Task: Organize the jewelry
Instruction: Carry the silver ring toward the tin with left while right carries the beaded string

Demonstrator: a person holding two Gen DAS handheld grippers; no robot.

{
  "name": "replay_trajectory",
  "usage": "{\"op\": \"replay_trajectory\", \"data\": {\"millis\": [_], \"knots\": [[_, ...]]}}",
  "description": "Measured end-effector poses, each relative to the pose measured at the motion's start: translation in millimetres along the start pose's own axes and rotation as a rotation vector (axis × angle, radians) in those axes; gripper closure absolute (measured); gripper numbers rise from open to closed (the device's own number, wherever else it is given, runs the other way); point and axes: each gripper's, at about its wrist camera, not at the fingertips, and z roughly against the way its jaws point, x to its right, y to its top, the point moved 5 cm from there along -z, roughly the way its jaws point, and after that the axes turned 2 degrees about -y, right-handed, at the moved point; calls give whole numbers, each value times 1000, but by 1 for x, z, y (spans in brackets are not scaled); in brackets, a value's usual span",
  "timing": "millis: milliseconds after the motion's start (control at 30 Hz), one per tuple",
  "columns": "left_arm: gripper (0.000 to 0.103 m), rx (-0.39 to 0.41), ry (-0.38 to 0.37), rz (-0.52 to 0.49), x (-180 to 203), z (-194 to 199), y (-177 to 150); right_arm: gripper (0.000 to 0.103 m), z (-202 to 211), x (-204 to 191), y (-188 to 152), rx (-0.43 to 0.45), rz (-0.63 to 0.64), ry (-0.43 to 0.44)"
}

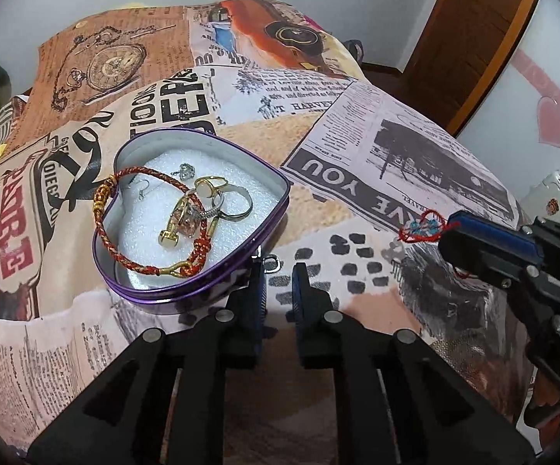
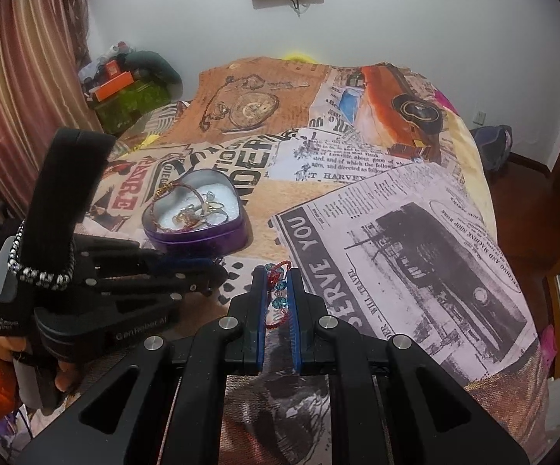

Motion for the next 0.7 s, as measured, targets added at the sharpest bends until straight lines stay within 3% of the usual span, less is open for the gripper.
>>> {"op": "replay_trajectory", "data": {"millis": [500, 700], "knots": [[91, 23, 16, -13, -1, -4, 3, 94, -10, 3, -6, -15, -19, 25], [101, 51, 35, -51, 5, 5, -7, 94, -8, 2, -4, -13, -26, 24]]}}
